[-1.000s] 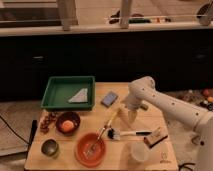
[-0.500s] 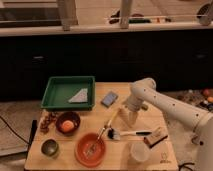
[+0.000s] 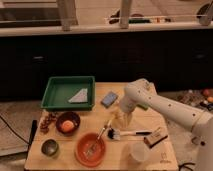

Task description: Place banana in tray

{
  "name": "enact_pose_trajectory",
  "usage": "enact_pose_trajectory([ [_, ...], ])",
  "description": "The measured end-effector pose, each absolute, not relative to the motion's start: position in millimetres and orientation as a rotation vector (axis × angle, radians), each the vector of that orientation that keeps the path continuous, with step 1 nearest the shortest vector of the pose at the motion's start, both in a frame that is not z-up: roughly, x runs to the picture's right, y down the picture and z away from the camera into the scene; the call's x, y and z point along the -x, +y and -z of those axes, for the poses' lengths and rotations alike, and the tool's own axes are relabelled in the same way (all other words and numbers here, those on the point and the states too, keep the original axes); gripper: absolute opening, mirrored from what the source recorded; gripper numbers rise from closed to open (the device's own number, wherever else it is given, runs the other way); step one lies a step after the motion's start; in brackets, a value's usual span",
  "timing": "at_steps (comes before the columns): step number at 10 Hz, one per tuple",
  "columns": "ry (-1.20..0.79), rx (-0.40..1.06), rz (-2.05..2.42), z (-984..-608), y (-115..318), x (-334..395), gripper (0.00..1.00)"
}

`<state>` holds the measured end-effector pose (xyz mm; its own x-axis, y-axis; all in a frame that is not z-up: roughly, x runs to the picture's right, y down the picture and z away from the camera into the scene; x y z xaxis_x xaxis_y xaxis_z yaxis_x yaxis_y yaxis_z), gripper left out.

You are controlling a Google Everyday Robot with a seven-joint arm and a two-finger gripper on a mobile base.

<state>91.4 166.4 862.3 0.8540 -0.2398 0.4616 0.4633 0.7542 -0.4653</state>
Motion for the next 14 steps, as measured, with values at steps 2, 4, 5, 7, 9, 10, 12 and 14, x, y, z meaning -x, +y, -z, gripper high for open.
enact_pose_trajectory([
  [2, -0.403, 0.608, 0.43, -861.2, 169.0, -82.9, 0.8],
  [4, -0.406, 0.623, 0.446, -863.4, 173.0, -78.1, 0.79],
  [5, -0.405, 0.629, 0.446, -864.7, 175.2, -78.8, 0.74],
  [7, -0.404, 0.644, 0.447, -869.1, 180.6, -77.4, 0.53],
  [9, -0.405, 0.661, 0.454, -874.8, 184.6, -72.0, 0.33],
  [10, -0.405, 0.673, 0.459, -877.4, 186.7, -69.2, 0.22],
  [12, -0.403, 0.678, 0.463, -879.5, 185.6, -67.6, 0.05],
  [14, -0.398, 0.676, 0.475, -877.0, 181.5, -65.7, 0.0],
])
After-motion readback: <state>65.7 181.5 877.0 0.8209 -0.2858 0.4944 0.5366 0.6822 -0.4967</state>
